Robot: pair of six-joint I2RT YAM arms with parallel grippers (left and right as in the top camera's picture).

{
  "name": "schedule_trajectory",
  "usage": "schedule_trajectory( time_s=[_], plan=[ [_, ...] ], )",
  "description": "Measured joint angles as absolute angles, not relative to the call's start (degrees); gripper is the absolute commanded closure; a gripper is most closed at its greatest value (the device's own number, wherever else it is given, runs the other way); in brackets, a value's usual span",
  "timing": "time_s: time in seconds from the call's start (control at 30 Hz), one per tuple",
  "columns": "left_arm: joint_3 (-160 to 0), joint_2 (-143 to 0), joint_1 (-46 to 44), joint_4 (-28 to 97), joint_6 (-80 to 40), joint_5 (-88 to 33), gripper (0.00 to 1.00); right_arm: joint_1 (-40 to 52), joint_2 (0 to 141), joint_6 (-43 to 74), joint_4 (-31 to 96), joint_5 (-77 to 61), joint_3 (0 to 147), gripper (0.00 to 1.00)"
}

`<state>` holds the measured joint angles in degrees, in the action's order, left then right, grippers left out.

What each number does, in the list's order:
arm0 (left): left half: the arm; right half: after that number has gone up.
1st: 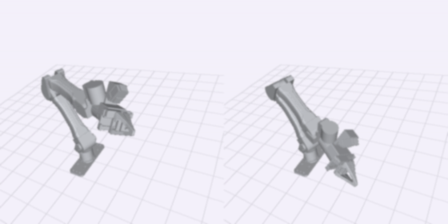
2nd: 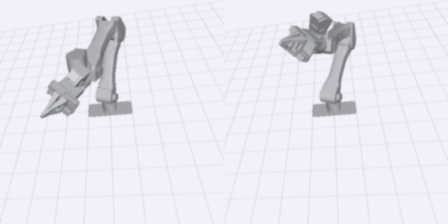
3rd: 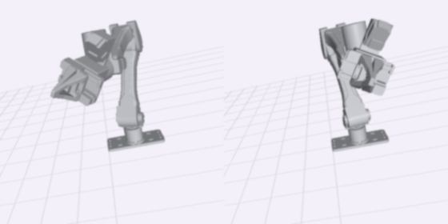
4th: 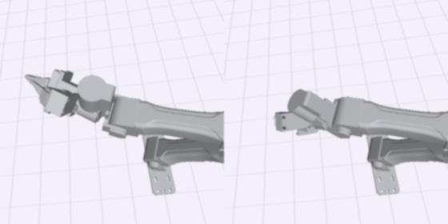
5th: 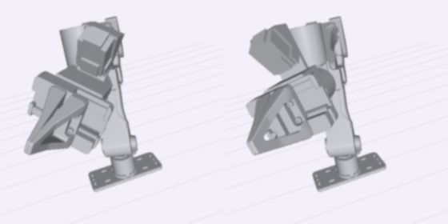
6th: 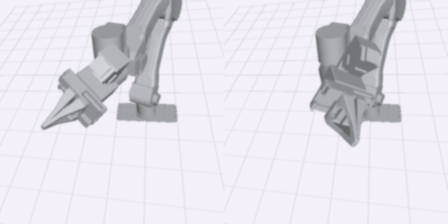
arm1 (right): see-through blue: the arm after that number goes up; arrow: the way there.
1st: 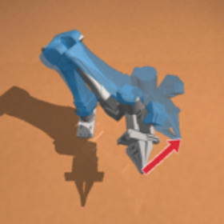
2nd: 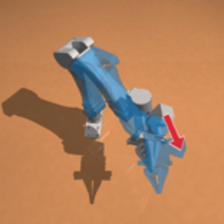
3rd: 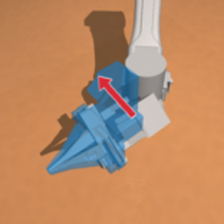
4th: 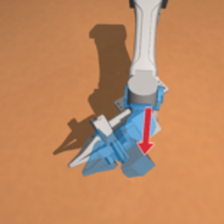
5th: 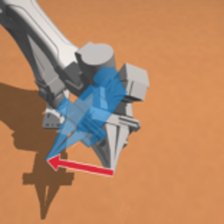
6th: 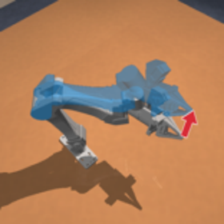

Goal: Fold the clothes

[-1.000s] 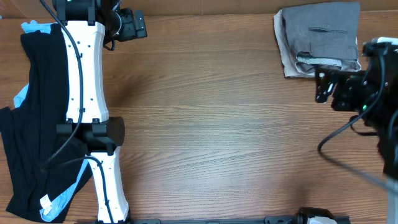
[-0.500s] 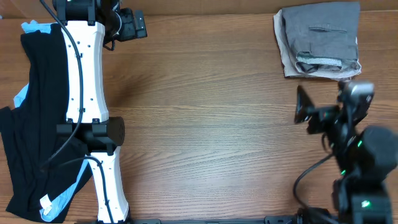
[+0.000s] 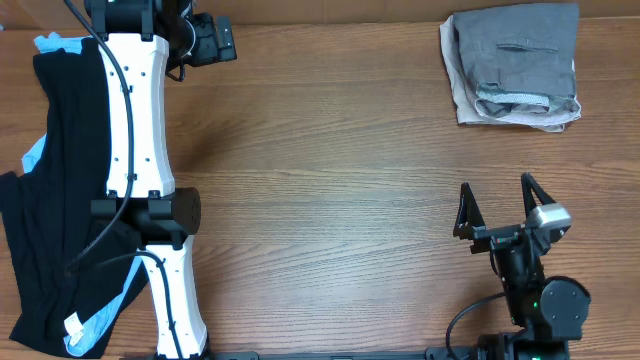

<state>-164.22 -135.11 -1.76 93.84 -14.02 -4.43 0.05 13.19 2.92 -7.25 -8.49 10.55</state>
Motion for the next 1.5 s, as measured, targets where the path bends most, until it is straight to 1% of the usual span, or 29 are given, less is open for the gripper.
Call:
schedule_trajectory(
  time_s=[0.3,0.47,0.57,0.83,0.97,1.5],
  plan=[
    [-164.2,-135.1,-1.8,93.8,-14.0,-4.4,0.00,0.1,6.8,3.0,-14.5,-8.1,2.3,0.00],
    [-164.2,-135.1,-1.8,93.8,-14.0,-4.4,0.00,0.1,4.8,3.0,-14.5,-7.5,1.1,0.00],
    [-164.2,-135.1,-1.8,93.8,-14.0,-4.4,0.00,0.1,3.7,3.0,-13.0,-7.0,1.1,0.00],
    [-164.2,-135.1,-1.8,93.8,-14.0,-4.4,0.00,0.1,2.9,3.2,-3.4,-5.0,1.1,0.00],
    [-164.2,-135.1,-1.8,93.8,-14.0,-4.4,0.00,0.1,1.8,3.3,4.3,-4.4,1.1,0.00],
    [-164.2,-135.1,-1.8,93.9,-14.0,-4.4,0.00,0.1,0.8,3.2,5.0,-2.7,1.1,0.00]
  ],
)
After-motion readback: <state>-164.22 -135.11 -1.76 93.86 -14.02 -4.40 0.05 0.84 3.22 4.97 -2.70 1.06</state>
